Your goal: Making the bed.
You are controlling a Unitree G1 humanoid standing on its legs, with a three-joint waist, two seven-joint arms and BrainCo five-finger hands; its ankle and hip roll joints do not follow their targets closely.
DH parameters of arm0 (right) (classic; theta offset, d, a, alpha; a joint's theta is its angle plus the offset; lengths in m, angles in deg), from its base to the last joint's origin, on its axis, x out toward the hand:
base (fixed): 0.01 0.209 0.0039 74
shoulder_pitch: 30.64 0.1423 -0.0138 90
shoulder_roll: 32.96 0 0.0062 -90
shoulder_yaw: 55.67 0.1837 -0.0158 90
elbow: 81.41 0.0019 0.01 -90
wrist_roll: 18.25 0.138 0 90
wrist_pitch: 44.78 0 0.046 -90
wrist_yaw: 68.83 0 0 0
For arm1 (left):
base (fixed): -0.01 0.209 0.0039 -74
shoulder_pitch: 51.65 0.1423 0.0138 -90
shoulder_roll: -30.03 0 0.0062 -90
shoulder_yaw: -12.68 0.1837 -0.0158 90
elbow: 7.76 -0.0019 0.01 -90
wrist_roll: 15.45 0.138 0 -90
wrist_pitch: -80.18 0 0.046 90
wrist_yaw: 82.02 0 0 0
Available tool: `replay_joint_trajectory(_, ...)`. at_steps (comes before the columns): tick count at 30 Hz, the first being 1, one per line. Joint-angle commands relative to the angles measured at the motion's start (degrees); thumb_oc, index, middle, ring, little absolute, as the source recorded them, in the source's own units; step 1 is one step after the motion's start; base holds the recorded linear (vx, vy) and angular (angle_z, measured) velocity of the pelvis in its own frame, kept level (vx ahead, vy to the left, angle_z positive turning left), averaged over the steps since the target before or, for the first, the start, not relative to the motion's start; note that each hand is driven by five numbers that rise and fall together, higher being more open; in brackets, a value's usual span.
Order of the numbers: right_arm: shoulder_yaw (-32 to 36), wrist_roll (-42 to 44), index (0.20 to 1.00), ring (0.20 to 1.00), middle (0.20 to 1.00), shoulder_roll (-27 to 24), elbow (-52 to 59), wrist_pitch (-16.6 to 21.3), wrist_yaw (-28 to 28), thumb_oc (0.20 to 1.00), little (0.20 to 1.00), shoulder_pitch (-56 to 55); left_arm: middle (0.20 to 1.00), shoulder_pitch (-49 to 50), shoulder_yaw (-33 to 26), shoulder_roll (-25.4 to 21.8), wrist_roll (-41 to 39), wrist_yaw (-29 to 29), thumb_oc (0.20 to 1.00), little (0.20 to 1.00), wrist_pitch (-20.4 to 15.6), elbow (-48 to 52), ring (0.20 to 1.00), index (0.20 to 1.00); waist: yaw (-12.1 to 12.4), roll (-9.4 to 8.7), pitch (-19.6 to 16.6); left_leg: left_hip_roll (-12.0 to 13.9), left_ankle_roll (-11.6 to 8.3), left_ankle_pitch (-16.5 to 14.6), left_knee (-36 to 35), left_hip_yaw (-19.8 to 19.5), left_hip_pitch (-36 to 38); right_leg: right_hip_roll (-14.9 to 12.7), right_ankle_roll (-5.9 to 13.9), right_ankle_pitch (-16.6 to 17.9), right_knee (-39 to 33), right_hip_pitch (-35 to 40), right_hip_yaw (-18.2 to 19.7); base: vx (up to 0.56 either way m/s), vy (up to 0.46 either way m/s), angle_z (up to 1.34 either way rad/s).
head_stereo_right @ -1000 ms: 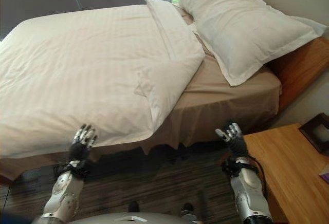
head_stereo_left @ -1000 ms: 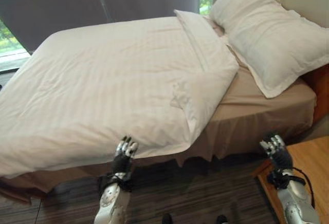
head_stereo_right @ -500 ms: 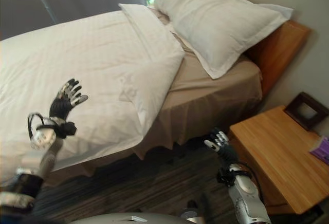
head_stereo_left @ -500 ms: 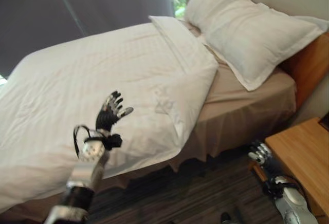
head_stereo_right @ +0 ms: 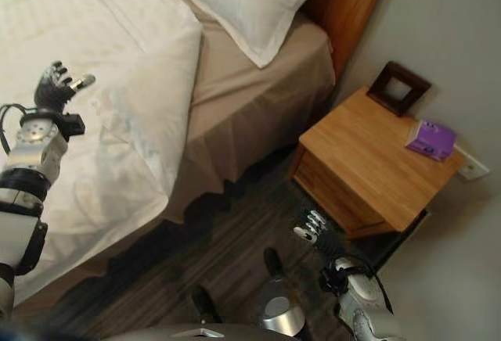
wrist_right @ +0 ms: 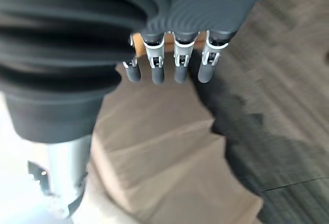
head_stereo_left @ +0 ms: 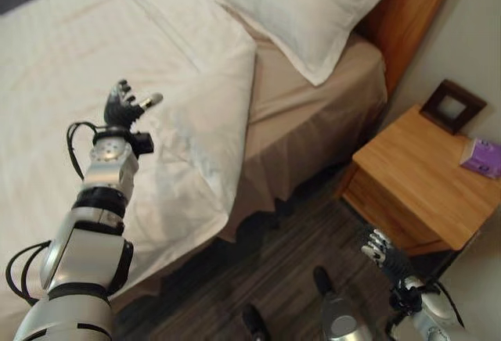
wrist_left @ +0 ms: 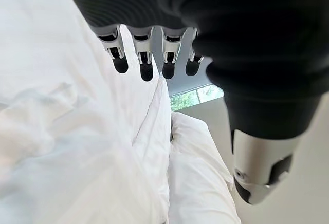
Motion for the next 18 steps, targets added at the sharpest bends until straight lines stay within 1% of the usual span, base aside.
replay_joint_trajectory(1, 1.47, 2.11, 1.000, 1.000, 1.000, 0.02, 4.15, 2.59, 1.53, 1.000, 1.000, 3.16, 1.000, -10.13, -3.27, -6.83, -1.64, 4.36, 1.000, 1.000, -2.28, -4.43, 1.000, 1.000, -0.42, -3.61, 3.95, 1.91, -4.92, -2.50, 0.73, 0.79, 7.37, 1.56, 1.88, 0.09, 1.03, -2.10, 2.92, 0.02, -0.035, -0.16)
replay_joint_trajectory(2, 1.46, 2.12, 1.000, 1.000, 1.000, 0.04, 4.14, 2.60, 1.52, 1.000, 1.000, 3.26, 1.000, -10.27, -3.22, -6.86, -1.67, 4.38, 1.000, 1.000, -2.28, -4.50, 1.000, 1.000, -0.40, -3.60, 3.94, 1.93, -4.93, -2.48, 0.73, 0.82, 7.27, 1.58, 1.88, 0.11, 1.06, -2.24, 2.95, 0.02, -0.044, -0.15)
replay_joint_trajectory(4, 0.74, 2.48, 1.000, 1.000, 1.000, 0.88, 3.81, 3.35, 0.25, 1.000, 1.000, 3.10, 1.000, -11.47, -5.40, -8.79, -2.68, 8.17, 1.000, 1.000, -3.50, -4.47, 1.000, 1.000, -0.23, -3.59, 5.60, 2.32, -5.46, -2.55, 0.73, 1.82, 5.88, 1.94, 2.04, 0.20, 1.00, -4.11, 3.10, 0.03, -0.068, -0.15)
replay_joint_trajectory(6, 0.43, 2.55, 1.000, 1.000, 1.000, 0.98, 3.71, 3.58, 0.21, 1.000, 1.000, 3.13, 1.000, -11.59, -5.29, -9.53, -1.69, 8.63, 1.000, 1.000, -3.42, -4.71, 1.000, 1.000, -0.13, -3.65, 5.81, 2.32, -5.56, -2.08, 0.73, 1.96, 5.22, 1.91, 1.89, 0.62, 0.88, -4.74, 3.16, 0.00, -0.055, -0.12)
replay_joint_trajectory(7, -0.10, 2.35, 1.000, 1.000, 1.000, 0.57, 3.26, 4.18, -0.26, 1.000, 1.000, 3.61, 1.000, -12.42, -5.25, -10.57, -0.48, 10.74, 1.000, 1.000, -3.90, -4.85, 1.000, 1.000, -0.08, -3.44, 6.78, 2.44, -5.68, -2.26, 0.73, 2.16, 4.71, 2.03, 1.98, 0.18, 0.98, -5.38, 3.09, 0.00, -0.038, -0.09)
replay_joint_trajectory(9, -0.35, 2.31, 1.000, 1.000, 1.000, 0.55, 3.19, 4.46, -0.40, 1.000, 1.000, 3.94, 1.000, -12.36, -5.80, -10.75, -0.94, 11.17, 1.000, 1.000, -4.15, -4.88, 1.000, 1.000, -0.04, -3.43, 7.22, 2.44, -5.74, -2.28, 0.73, 2.24, 4.36, 2.10, 1.96, 0.17, 1.01, -5.78, 3.17, -0.01, -0.032, -0.06)
replay_joint_trajectory(10, -0.71, 2.86, 1.000, 1.000, 1.000, 0.59, 3.30, 5.01, -0.96, 1.000, 1.000, 4.46, 1.000, -12.34, -6.10, -10.87, -1.59, 11.55, 1.000, 1.000, -4.21, -5.14, 1.000, 1.000, -0.13, -3.33, 8.13, 2.41, -5.90, -1.80, 0.73, 2.43, 3.40, 2.03, 1.84, 0.65, 0.88, -6.76, 3.22, -0.02, -0.017, -0.03)
replay_joint_trajectory(11, -0.73, 2.89, 1.000, 1.000, 1.000, 0.57, 3.21, 5.06, -0.96, 1.000, 1.000, 4.52, 1.000, -12.37, -6.09, -10.87, -1.62, 11.53, 1.000, 1.000, -4.20, -5.17, 1.000, 1.000, -0.13, -3.18, 8.11, 2.46, -5.88, -2.12, 0.73, 2.41, 3.47, 2.07, 1.91, 0.32, 1.00, -6.73, 3.17, -0.04, -0.026, -0.01)
replay_joint_trajectory(13, -0.94, 3.50, 1.000, 1.000, 1.000, 0.22, 3.65, 5.54, -0.94, 1.000, 1.000, 5.39, 1.000, -13.19, -4.77, -11.63, -0.67, 10.28, 1.000, 1.000, -3.34, -6.23, 1.000, 1.000, -0.44, -2.88, 9.27, 2.43, -5.91, -2.05, 0.73, 2.69, 2.40, 2.11, 1.90, 0.60, 1.11, -8.07, 3.36, -0.02, -0.006, 0.00)
replay_joint_trajectory(15, -1.20, 3.36, 1.000, 1.000, 1.000, 0.16, 3.52, 5.61, -1.06, 1.000, 1.000, 5.86, 1.000, -13.32, -3.91, -11.39, -0.59, 8.85, 1.000, 1.000, -2.75, -6.94, 1.000, 1.000, -0.63, -2.61, 10.06, 2.42, -5.97, -1.96, 0.73, 2.93, 1.64, 2.14, 1.89, 0.93, 1.13, -8.97, 3.63, -0.04, -0.008, -0.01)
replay_joint_trajectory(17, -1.96, 3.45, 1.000, 1.000, 1.000, 0.24, 2.66, 5.34, -1.35, 1.000, 1.000, 7.03, 1.000, -12.82, -2.61, -10.30, -0.74, 5.37, 1.000, 1.000, -1.23, -8.20, 1.000, 1.000, -0.97, -2.35, 11.15, 2.28, -5.92, -1.96, 0.73, 3.28, 1.00, 2.31, 1.94, 1.33, 1.19, -9.92, 4.15, -0.04, 0.003, -0.02)
replay_joint_trajectory(18, -2.19, 3.26, 1.000, 1.000, 1.000, 0.20, 2.29, 5.27, -1.36, 1.000, 1.000, 7.35, 1.000, -13.48, -1.92, -10.09, -0.08, 4.80, 1.000, 1.000, -0.97, -8.32, 1.000, 1.000, -1.13, -2.21, 11.50, 2.26, -5.97, -1.98, 0.73, 3.57, 0.80, 2.41, 1.91, 1.45, 1.18, -10.26, 4.38, -0.02, 0.009, -0.08)
